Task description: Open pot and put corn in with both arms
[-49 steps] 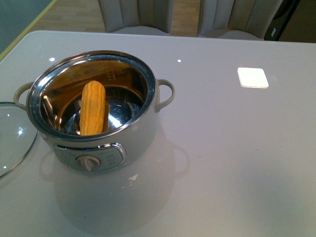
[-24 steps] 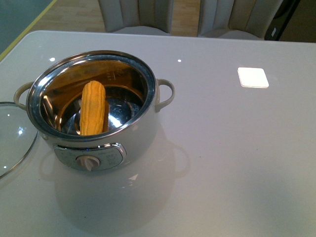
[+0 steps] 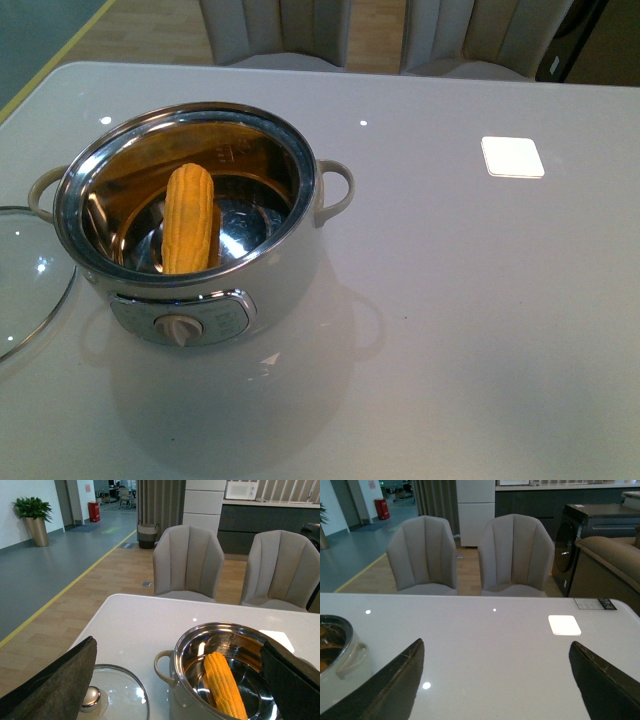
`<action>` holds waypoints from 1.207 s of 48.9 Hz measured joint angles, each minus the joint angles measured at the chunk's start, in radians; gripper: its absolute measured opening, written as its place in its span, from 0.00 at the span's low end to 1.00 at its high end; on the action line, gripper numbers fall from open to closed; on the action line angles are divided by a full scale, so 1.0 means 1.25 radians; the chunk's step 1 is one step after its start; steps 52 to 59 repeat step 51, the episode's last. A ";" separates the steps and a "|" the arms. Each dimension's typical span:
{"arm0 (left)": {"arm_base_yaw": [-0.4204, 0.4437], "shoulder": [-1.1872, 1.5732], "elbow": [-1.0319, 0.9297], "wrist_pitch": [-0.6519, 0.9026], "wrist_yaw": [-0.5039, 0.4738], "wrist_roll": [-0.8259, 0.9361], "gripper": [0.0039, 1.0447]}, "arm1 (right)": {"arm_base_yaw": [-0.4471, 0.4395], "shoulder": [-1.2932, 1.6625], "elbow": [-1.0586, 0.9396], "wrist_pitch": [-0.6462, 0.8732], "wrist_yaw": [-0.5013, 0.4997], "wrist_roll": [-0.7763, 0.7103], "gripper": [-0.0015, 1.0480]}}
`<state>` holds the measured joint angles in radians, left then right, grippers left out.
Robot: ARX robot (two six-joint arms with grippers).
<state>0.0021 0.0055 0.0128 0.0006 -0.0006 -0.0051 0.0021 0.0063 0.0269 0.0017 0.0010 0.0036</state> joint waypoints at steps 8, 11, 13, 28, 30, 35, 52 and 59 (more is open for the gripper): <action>0.000 0.000 0.000 0.000 0.000 0.000 0.94 | 0.000 0.000 0.000 0.000 0.000 0.000 0.92; 0.000 0.000 0.000 0.000 0.000 0.000 0.94 | 0.000 0.000 0.000 0.000 0.000 0.000 0.92; 0.000 0.000 0.000 0.000 0.000 0.000 0.94 | 0.000 0.000 0.000 0.000 0.000 0.000 0.92; 0.000 0.000 0.000 0.000 0.000 0.000 0.94 | 0.000 0.000 0.000 0.000 0.000 0.000 0.92; 0.000 0.000 0.000 0.000 0.000 0.000 0.94 | 0.000 0.000 0.000 0.000 0.000 0.000 0.92; 0.000 0.000 0.000 0.000 0.000 0.000 0.94 | 0.000 0.000 0.000 0.000 0.000 0.000 0.92; 0.000 0.000 0.000 0.000 0.000 0.000 0.94 | 0.000 0.000 0.000 0.000 0.000 0.000 0.92; 0.000 0.000 0.000 0.000 0.000 0.000 0.94 | 0.000 0.000 0.000 0.000 0.000 0.000 0.92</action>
